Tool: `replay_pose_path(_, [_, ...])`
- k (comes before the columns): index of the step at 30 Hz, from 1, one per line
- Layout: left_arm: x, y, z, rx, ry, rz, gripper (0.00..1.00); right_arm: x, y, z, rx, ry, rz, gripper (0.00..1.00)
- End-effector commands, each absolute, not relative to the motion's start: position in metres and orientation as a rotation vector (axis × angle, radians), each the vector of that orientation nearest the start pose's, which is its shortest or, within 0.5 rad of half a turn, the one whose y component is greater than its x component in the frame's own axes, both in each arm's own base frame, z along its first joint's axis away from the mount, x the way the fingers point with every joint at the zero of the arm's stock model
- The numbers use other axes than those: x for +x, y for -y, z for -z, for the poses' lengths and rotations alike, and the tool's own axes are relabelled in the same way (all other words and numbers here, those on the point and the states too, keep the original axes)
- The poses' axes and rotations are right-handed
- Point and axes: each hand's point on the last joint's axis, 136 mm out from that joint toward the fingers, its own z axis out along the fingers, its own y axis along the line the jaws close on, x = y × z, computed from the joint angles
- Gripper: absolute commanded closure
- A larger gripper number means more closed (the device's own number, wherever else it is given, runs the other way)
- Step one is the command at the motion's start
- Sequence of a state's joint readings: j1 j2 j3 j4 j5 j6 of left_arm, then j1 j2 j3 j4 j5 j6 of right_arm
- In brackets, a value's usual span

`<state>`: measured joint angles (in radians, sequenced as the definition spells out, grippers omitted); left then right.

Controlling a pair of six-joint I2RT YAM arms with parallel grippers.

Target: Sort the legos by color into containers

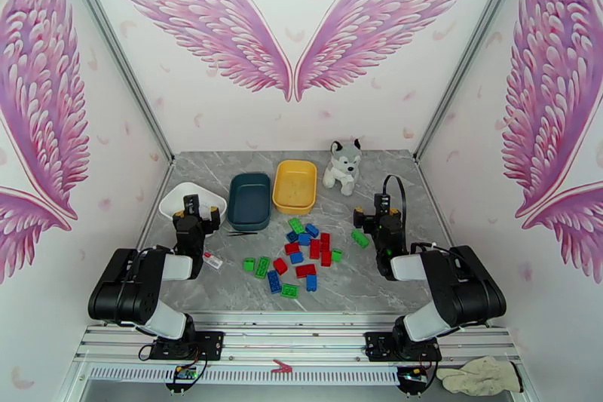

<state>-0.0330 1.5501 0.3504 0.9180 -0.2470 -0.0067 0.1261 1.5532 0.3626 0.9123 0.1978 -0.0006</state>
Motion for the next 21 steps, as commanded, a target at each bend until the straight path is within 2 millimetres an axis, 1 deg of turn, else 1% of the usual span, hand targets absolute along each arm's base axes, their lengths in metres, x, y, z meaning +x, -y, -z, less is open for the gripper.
replay_pose_path(1, [0.3978, -0.0237, -0.1156, -0.115, -1.819, -0.183, 0.01, 0.4013, -0.0172, -0.1107, 0.009, -1.836, 0.093, 0.01])
replay_pose_path(21, [0.3977, -0.0243, -0.1159, -0.119, -1.818, -0.187, 0.01, 0.4013, -0.0172, -0.1109, 0.009, -1.836, 0.093, 0.01])
